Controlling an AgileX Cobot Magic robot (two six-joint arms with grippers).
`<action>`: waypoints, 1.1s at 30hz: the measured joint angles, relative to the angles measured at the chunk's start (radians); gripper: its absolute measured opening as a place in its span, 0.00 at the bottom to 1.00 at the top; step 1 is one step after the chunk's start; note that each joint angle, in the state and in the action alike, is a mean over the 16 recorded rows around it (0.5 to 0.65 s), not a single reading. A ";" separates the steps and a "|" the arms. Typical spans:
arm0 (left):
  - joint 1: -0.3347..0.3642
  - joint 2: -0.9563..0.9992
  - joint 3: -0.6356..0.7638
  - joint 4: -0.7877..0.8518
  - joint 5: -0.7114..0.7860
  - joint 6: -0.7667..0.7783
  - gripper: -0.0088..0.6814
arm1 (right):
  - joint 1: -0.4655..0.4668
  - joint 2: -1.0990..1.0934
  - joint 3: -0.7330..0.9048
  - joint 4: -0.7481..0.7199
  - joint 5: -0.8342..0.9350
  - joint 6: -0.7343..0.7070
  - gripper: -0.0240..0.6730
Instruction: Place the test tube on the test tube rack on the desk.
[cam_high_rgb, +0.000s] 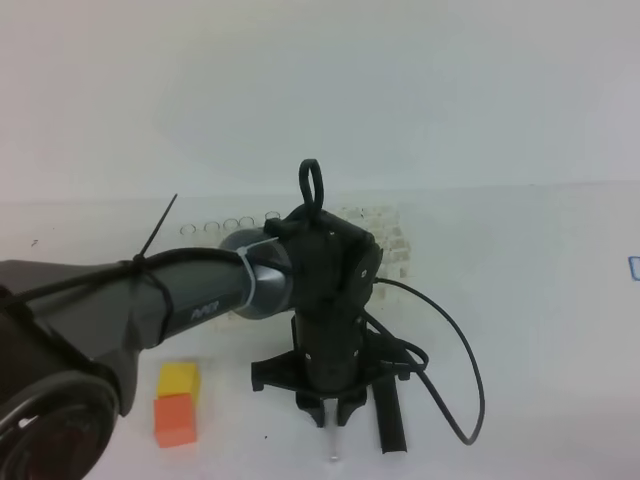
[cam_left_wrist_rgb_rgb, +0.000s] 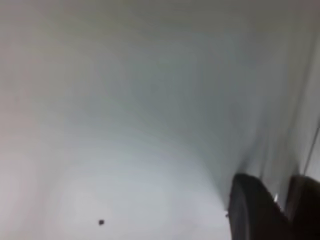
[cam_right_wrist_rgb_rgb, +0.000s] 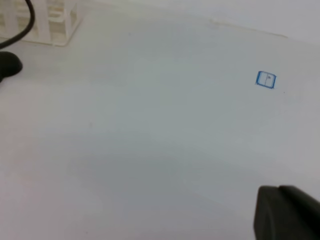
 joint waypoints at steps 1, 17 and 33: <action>0.000 0.001 0.000 0.001 0.000 0.004 0.30 | 0.000 0.000 0.000 0.000 0.000 0.000 0.03; 0.001 -0.127 0.004 0.149 -0.022 0.117 0.17 | 0.000 0.000 0.000 0.000 0.000 0.000 0.03; 0.002 -0.542 0.158 0.479 -0.286 0.159 0.17 | 0.000 0.000 0.000 0.000 0.000 0.000 0.03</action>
